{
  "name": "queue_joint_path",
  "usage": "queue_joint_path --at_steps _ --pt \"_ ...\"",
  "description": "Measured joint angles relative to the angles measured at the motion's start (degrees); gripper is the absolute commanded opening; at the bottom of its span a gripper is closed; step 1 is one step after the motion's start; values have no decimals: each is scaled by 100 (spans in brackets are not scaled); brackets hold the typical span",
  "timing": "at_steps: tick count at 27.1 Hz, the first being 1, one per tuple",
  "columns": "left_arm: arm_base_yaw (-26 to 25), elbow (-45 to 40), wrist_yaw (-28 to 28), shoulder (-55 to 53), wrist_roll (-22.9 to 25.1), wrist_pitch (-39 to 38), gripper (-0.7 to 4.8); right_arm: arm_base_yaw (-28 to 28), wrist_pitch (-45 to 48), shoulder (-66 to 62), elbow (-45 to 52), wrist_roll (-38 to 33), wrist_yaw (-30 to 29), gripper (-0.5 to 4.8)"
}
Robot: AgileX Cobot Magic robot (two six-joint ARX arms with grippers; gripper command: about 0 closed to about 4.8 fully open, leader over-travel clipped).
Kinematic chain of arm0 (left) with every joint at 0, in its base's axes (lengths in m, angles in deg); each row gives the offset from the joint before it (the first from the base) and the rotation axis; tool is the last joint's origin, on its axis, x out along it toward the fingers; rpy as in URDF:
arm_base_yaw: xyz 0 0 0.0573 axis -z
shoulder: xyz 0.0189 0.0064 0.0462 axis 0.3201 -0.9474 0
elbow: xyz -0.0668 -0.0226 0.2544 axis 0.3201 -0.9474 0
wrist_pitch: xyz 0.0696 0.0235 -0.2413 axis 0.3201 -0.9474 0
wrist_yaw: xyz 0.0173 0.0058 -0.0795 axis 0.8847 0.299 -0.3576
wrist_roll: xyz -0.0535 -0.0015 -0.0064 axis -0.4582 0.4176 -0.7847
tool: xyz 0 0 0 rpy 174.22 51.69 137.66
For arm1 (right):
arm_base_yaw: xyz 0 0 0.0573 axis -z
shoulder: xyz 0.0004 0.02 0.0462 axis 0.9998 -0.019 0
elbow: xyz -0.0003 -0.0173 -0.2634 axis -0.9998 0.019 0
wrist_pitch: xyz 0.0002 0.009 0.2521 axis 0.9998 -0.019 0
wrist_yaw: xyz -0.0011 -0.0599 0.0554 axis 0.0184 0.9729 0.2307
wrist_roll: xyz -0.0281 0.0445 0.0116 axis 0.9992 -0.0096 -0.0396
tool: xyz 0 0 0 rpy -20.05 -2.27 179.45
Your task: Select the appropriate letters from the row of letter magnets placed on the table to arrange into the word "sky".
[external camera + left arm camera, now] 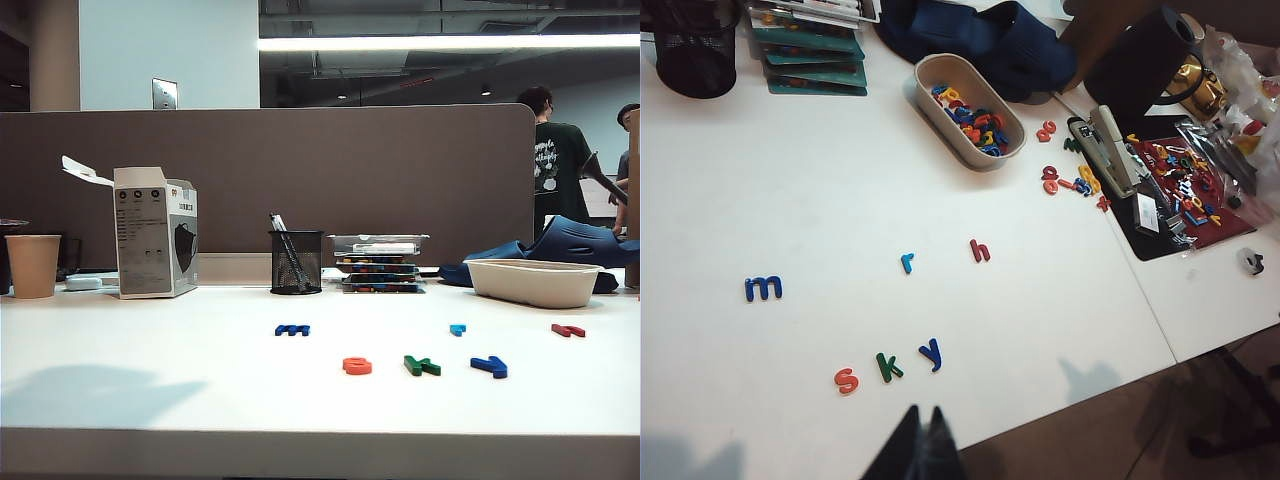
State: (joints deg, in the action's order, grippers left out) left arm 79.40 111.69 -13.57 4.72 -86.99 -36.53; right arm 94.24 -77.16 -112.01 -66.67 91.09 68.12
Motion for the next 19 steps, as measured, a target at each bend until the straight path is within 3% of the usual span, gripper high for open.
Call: queue_joint_path --at_steps 14,17,19 --pt "0 -2 197 0 11 168 -5 -149 966 2162 2190 -369 -11 -8" --pt "0 -2 758 -17 518 227 -5 -149 1355 2524 2538 -492 -129 -8" --pt "-33 -4 2039 -149 1541 304 -6 -142 1847 2518 2758 -566 -149 -8"
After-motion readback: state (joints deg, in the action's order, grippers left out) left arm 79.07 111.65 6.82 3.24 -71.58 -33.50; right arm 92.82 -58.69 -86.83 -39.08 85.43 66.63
